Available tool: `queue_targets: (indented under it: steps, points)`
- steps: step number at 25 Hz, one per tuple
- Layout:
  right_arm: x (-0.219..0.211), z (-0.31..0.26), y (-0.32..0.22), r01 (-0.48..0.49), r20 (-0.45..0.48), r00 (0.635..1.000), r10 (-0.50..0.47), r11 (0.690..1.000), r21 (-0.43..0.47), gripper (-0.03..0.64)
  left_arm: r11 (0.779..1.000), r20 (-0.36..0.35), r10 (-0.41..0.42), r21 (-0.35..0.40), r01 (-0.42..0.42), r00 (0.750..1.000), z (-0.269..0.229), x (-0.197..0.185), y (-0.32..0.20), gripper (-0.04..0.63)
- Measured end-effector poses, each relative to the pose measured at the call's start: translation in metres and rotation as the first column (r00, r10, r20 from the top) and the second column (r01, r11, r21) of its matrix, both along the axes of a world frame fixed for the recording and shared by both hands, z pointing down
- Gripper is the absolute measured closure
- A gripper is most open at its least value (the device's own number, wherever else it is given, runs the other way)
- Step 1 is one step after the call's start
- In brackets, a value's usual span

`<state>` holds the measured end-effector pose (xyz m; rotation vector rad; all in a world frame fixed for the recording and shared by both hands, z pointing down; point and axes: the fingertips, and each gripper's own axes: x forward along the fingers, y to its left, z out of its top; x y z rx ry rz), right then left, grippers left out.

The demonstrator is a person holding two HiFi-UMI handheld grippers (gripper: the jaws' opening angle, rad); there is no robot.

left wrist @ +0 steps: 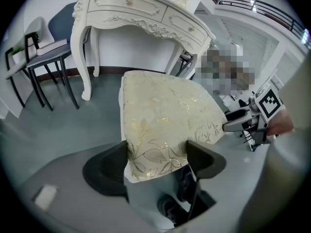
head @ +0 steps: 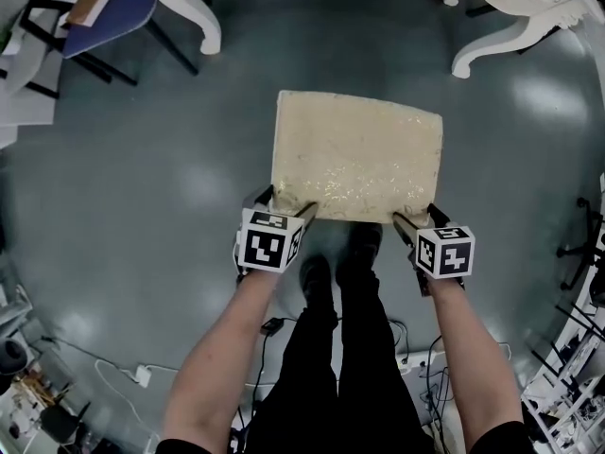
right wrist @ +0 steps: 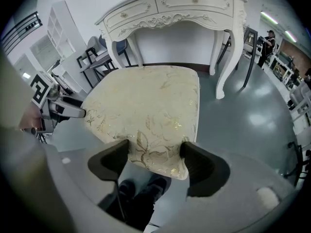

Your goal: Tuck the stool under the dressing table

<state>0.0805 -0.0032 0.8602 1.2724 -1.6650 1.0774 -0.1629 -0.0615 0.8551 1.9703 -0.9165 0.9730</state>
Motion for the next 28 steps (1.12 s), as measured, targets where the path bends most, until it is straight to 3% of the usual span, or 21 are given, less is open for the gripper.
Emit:
queue_targets:
  steps: [15, 28]
  points:
    - [-0.005, -0.001, -0.060, 0.009, 0.041, 0.999, -0.010, 0.999, 0.035, 0.253, 0.999, 0.087, -0.038, 0.039, 0.035, 0.995, -0.005, -0.003, -0.064, 0.201]
    - [0.012, -0.002, -0.115, 0.056, 0.055, 0.996, -0.063, 0.990, 0.126, 0.255, 0.993, 0.106, -0.113, 0.047, 0.109, 0.988, -0.004, 0.012, -0.105, 0.204]
